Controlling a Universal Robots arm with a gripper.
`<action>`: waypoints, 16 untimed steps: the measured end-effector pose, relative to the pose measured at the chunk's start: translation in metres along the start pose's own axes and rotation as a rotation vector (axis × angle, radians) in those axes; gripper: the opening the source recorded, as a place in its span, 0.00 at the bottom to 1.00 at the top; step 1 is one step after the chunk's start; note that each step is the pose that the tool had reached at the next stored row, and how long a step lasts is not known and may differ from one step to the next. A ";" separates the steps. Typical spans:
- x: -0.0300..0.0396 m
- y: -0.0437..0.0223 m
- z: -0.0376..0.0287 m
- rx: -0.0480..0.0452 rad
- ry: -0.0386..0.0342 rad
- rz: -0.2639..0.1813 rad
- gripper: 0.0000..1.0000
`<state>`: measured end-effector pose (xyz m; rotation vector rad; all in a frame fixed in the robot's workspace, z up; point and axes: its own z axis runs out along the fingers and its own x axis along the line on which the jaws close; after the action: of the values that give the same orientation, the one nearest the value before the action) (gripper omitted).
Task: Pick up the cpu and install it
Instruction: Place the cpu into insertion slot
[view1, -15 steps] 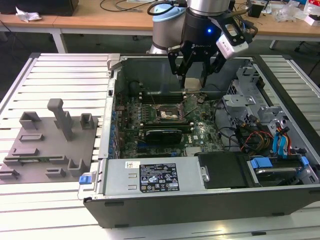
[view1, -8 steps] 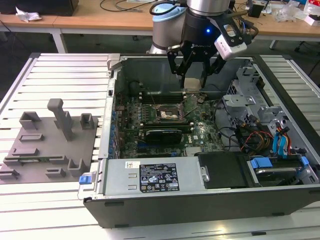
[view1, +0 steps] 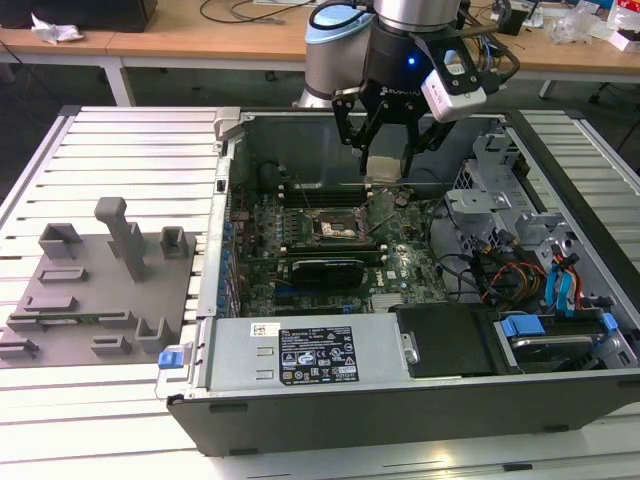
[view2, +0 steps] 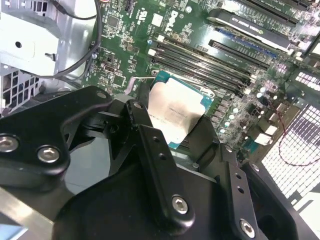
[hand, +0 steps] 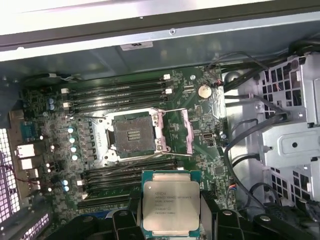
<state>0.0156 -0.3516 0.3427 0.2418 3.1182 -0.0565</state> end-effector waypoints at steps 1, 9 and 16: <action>0.0000 0.0000 0.0000 0.0003 0.0004 0.013 0.55; 0.0000 0.0000 0.0001 0.0036 0.0022 0.075 0.55; 0.0000 0.0000 0.0001 0.0050 0.0035 0.113 0.55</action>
<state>0.0156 -0.3516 0.3425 0.4184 3.1011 -0.0626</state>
